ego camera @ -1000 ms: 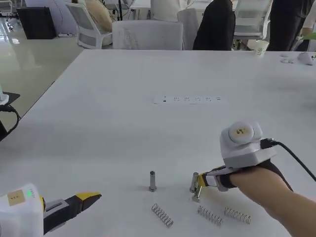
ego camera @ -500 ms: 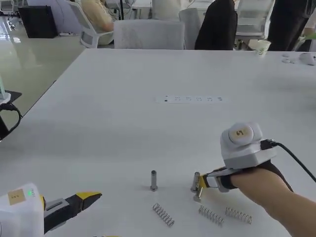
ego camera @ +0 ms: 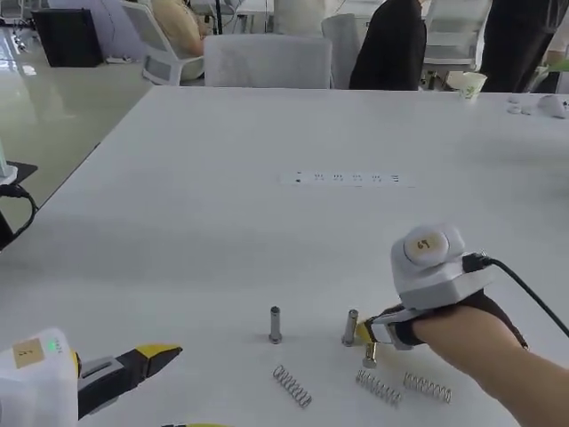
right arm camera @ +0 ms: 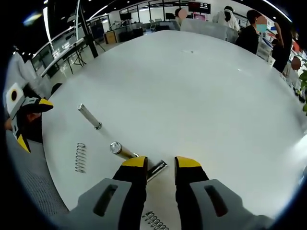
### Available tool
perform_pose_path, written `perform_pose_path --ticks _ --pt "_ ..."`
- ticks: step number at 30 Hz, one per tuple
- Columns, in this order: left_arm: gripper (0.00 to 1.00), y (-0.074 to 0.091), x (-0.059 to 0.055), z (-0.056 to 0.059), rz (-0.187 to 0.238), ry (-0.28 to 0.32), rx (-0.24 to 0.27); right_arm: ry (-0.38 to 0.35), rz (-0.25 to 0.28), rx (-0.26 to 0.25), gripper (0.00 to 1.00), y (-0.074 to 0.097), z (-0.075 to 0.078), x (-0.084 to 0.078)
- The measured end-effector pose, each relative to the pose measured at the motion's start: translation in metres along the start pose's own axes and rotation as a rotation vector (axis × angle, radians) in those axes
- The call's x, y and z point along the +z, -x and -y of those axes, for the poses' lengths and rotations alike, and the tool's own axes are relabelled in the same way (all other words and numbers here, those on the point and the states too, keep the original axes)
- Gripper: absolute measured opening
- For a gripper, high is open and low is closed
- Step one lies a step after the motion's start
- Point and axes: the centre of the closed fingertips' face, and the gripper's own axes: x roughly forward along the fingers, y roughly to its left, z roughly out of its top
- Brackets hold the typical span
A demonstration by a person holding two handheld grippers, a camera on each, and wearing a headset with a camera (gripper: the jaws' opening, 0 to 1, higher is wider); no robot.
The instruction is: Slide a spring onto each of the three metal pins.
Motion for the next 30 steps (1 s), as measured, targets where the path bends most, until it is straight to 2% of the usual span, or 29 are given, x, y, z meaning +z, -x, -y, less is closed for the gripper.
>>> perform_pose_path --ticks 2,5,7,30 --pt "0.69 0.000 0.000 0.000 0.002 0.001 -0.001 0.000 -0.001 -0.012 0.20 0.002 0.000 0.000" --pt "0.68 0.000 -0.001 0.001 0.000 0.001 -0.003 0.003 -0.035 -0.033 0.14 0.004 0.001 -0.005" --pt "0.68 0.000 0.000 0.001 0.004 0.001 -0.004 -0.009 -0.026 -0.032 0.15 0.005 -0.001 -0.005" --pt "0.67 0.000 0.003 0.002 0.014 -0.005 -0.003 -0.050 -0.067 -0.047 0.11 0.009 0.000 -0.015"
